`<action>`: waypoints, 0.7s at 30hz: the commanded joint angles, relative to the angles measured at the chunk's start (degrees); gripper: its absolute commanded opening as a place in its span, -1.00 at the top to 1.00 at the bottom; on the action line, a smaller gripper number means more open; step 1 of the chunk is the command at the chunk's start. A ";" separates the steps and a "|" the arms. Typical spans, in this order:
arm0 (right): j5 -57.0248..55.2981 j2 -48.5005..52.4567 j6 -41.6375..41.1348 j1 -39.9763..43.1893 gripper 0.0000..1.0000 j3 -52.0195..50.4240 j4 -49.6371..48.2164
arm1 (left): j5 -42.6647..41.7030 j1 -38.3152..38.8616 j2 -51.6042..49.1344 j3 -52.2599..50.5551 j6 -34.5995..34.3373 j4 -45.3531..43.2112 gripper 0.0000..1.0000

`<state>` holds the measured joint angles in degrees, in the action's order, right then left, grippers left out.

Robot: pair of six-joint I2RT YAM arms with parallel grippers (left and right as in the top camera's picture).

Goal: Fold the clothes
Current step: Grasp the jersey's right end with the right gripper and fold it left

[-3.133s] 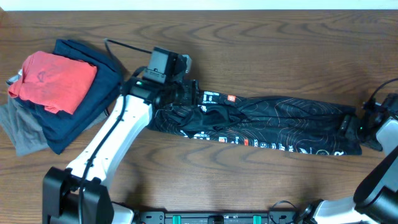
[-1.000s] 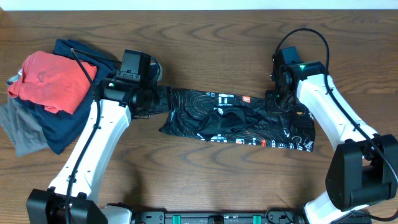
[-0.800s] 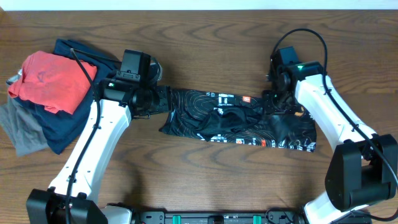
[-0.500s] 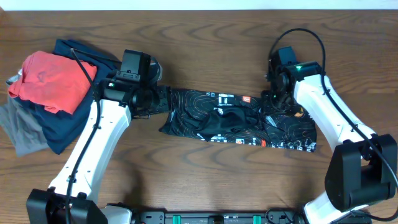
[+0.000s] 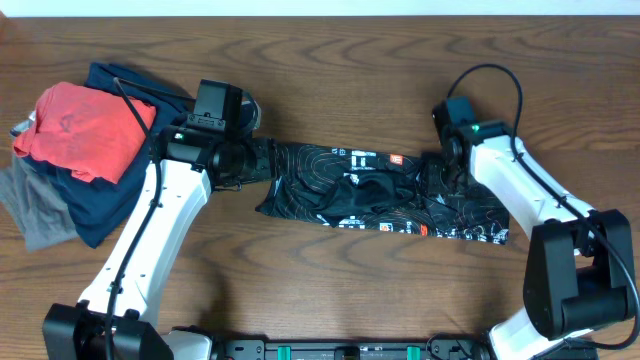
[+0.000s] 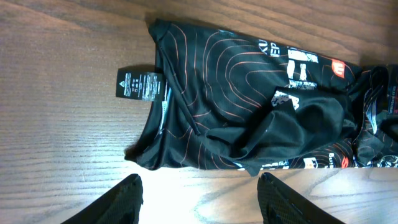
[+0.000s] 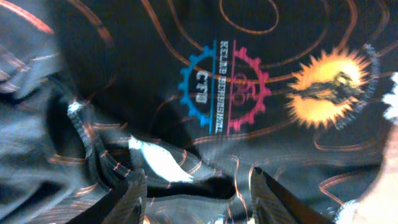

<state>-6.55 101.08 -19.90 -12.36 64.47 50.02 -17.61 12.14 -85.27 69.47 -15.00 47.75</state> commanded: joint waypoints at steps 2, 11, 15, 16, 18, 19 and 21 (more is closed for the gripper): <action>5.95 -0.63 2.36 0.81 -0.04 -3.58 -3.82 | 0.37 -0.20 0.42 0.13 0.35 0.22 -0.21; 6.23 -0.63 2.10 0.76 0.36 -8.94 -5.92 | 0.35 -0.20 0.42 0.13 0.35 0.22 -0.21; 8.85 -0.87 2.21 0.70 0.88 -8.87 -5.90 | 0.37 -0.20 0.42 0.13 0.35 0.22 -0.22; 9.66 -0.96 2.27 0.70 0.88 -8.76 -5.90 | 0.35 -0.20 0.42 0.13 0.35 0.22 -0.22; 13.27 -1.36 3.85 0.68 0.84 -8.07 -5.90 | 0.37 -0.20 0.42 0.13 0.35 0.22 -0.22; 15.37 -1.46 5.03 0.66 0.82 -7.63 -5.90 | 0.35 -0.20 0.42 0.13 0.35 0.22 -0.22; 20.83 -1.79 7.96 0.66 0.78 -6.27 -5.90 | 0.37 -0.20 0.42 0.13 0.35 0.22 -0.22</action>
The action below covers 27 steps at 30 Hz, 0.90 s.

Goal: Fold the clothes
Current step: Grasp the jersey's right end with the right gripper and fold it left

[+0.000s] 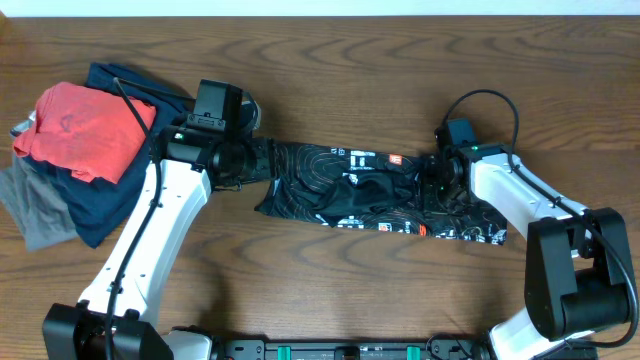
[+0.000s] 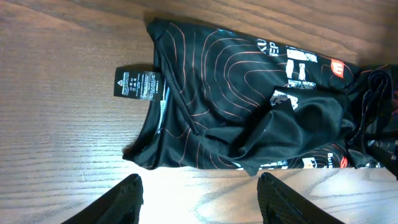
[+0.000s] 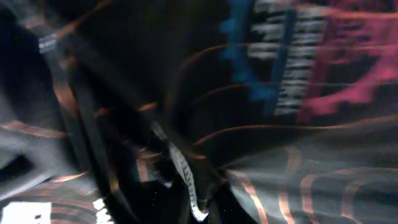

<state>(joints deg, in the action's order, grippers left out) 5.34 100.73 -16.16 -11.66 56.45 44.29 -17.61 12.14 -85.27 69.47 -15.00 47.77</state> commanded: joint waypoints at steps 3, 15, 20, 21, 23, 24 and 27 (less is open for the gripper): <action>16.72 -1.64 7.50 -0.04 0.70 3.52 -0.42 | 0.37 -0.20 0.42 0.13 0.33 0.20 -0.22; 24.28 -1.97 14.36 -0.94 0.34 4.00 -0.31 | 0.37 -0.20 0.39 0.11 0.35 0.17 -0.40; 10.32 -6.43 10.27 -0.61 0.26 7.02 3.98 | 0.37 -0.20 -0.81 -0.52 2.84 -0.04 -0.62; 7.69 -7.74 9.38 -0.61 0.24 7.80 4.76 | 0.37 -0.20 -1.40 -0.83 3.61 -0.22 -0.66; 1.86 -11.15 7.04 -0.48 0.14 9.64 6.54 | 0.35 -0.20 -3.58 -1.11 5.53 -0.24 -0.71; 0.31 -12.46 6.14 -0.35 0.06 10.16 7.02 | 0.37 -0.20 -5.01 -1.11 6.75 -0.26 -0.71; -0.83 -16.11 4.07 -0.28 -0.12 10.54 7.56 | 0.37 -0.24 -9.70 -1.11 9.90 -0.76 -0.73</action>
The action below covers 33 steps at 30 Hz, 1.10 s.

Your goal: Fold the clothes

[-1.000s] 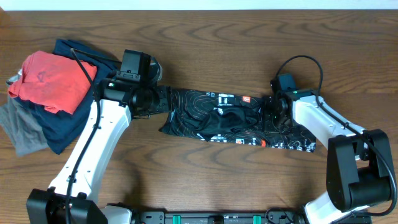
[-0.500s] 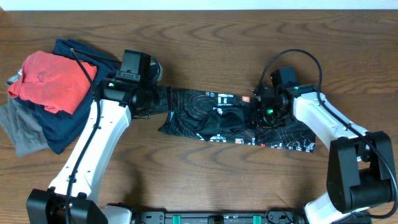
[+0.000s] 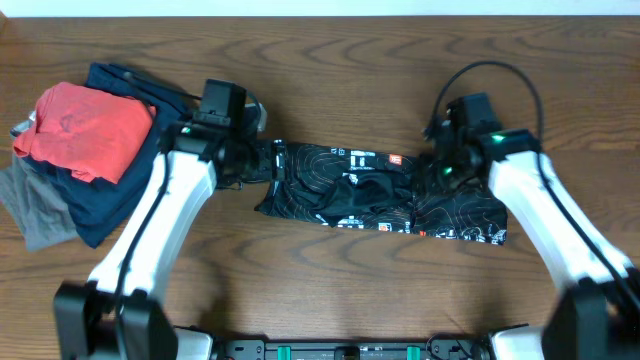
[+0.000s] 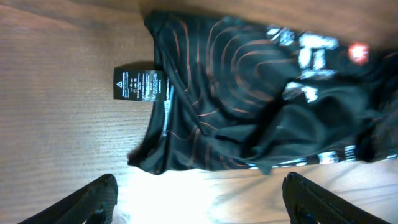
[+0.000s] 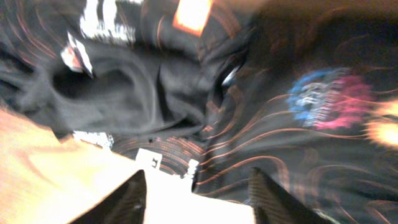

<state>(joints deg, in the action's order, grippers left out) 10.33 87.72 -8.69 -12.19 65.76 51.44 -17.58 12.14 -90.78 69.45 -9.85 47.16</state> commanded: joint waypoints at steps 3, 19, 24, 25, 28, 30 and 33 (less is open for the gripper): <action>-5.84 -4.59 -3.54 0.28 -0.12 1.22 1.60 | 0.35 -0.24 -9.33 -1.09 6.47 -1.16 -0.74; -8.44 -4.46 -4.20 0.28 -0.08 1.18 4.85 | -5.25 0.87 -23.37 -1.09 10.05 -7.63 -0.62; -8.44 -4.46 -4.17 0.28 -0.08 1.18 4.90 | -6.43 3.32 -25.18 -1.09 10.05 -7.65 -0.20; -8.46 -4.46 -4.17 0.28 -0.08 1.18 4.92 | -6.43 3.78 -25.16 -1.09 10.05 -7.69 -0.12; -8.44 -4.46 -4.17 0.28 -0.08 1.18 4.92 | -6.40 4.33 -25.14 -1.07 10.08 -8.02 0.16; -8.46 -4.46 -4.17 0.28 -0.08 1.18 4.92 | -6.36 4.33 -25.14 -1.07 10.08 -8.13 0.51; -8.72 -4.46 -4.17 0.28 -0.07 1.18 4.96 | -4.81 3.50 -24.94 -0.96 10.05 -7.72 0.88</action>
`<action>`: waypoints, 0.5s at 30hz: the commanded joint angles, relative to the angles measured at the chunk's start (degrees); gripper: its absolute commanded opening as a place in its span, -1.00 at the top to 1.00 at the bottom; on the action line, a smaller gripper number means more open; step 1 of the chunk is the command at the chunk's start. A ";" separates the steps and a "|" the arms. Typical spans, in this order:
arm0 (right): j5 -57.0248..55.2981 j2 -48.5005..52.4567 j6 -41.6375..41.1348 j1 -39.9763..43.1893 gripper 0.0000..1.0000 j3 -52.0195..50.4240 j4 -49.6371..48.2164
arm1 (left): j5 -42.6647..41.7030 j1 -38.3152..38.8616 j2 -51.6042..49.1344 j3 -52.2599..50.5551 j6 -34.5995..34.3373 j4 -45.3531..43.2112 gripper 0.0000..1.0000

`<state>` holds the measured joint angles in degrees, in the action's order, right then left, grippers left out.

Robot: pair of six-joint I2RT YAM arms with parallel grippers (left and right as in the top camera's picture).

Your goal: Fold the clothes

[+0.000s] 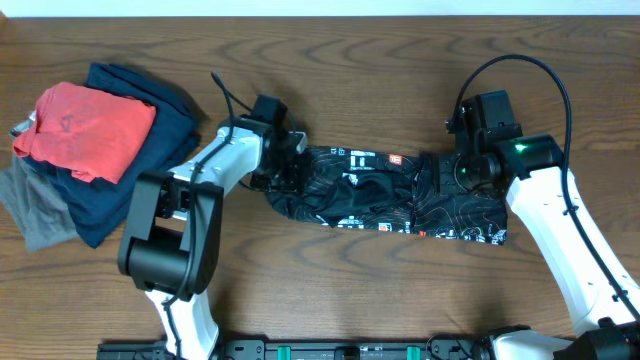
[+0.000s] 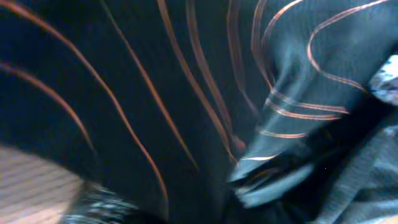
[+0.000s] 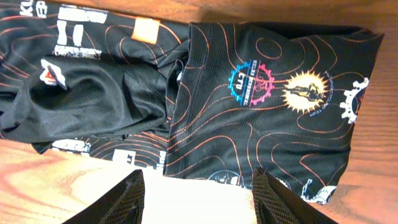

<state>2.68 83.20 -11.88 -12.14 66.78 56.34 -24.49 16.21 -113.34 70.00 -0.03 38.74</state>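
Note:
A black jersey (image 1: 380, 190) with orange contour lines and logos lies stretched left to right on the wooden table. My left gripper (image 1: 290, 172) is down at its left end. The left wrist view is filled with blurred black fabric (image 2: 186, 93), and its fingers cannot be made out. My right gripper (image 1: 468, 168) hangs above the jersey's right part (image 3: 261, 93). It is open (image 3: 199, 180), with nothing between its fingers. The jersey's right part lies flat, while the middle is rumpled.
A pile of clothes sits at the table's left: a red shirt (image 1: 85, 130) on top of a navy garment (image 1: 125, 195) and a grey one (image 1: 35, 215). Bare wood (image 1: 330, 290) lies in front of the jersey.
My left gripper was open above the jersey's left end, with the label in view. Now it is down against the fabric there. My right gripper sits higher and sees the whole right part.
First my left gripper hovered open over the jersey's left end while the right one was low over the right part. The right then pressed into the folds near the middle. After that it was off the fabric and open. Now the left is down on the left end.

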 commanded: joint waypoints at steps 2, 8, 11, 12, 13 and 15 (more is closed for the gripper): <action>-1.79 0.07 -1.07 0.24 -0.06 0.15 0.09 | 5.20 -1.62 -1.64 -1.07 -0.02 1.99 0.88; -7.85 0.07 -3.96 1.53 -0.10 0.15 0.31 | 16.90 -7.87 5.33 2.29 -2.08 7.80 0.88; -7.85 0.07 -3.96 3.93 -0.11 0.15 0.76 | 19.02 -12.20 10.43 3.13 -2.43 8.79 0.87; -7.85 0.07 -3.96 4.98 -0.11 0.15 1.03 | 18.99 -13.64 12.26 3.15 -2.82 8.87 0.88; -7.82 0.07 -3.96 5.88 -0.11 0.15 1.25 | 18.97 -14.51 13.49 3.15 -3.54 9.01 0.88; -7.85 0.07 -3.91 7.65 -0.11 0.17 1.70 | 16.76 -16.00 16.61 3.15 -5.20 9.51 0.88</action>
<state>-3.60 83.20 -14.70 -6.74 66.78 57.74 -9.02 1.58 -101.27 71.48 -2.81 47.66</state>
